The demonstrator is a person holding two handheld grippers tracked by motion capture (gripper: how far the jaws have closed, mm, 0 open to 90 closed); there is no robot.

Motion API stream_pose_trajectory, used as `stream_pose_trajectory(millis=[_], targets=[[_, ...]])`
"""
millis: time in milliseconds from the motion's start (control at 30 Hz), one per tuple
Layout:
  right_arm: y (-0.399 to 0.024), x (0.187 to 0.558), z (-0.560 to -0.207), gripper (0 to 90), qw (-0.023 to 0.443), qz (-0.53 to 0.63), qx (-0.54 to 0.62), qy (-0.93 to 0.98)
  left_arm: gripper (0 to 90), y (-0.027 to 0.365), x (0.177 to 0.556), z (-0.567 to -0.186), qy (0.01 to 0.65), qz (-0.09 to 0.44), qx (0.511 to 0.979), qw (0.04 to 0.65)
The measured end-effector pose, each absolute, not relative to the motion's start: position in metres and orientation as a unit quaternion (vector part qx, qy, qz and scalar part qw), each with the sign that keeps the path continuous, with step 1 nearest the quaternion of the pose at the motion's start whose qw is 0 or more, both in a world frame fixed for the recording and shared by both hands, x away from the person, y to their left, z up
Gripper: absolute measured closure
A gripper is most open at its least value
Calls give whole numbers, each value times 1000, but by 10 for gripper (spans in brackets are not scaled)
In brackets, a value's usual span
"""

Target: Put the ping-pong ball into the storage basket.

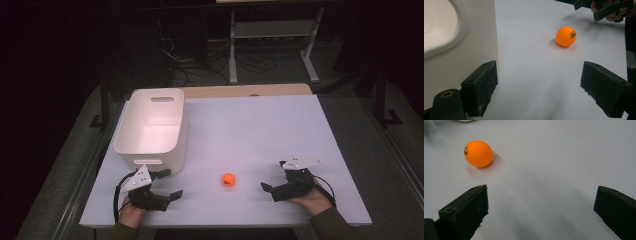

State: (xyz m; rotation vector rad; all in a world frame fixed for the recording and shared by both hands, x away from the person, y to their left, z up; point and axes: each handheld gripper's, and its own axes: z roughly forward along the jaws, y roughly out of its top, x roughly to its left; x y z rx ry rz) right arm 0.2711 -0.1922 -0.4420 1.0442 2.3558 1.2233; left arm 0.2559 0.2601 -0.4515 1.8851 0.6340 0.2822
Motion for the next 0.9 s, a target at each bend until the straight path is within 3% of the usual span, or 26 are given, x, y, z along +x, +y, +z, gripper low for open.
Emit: stream_pose_trajectory(millis=[900], targets=[[-184, 277, -438, 0, 135, 428, 354, 821, 141, 260, 253, -451, 252, 129, 792, 541]])
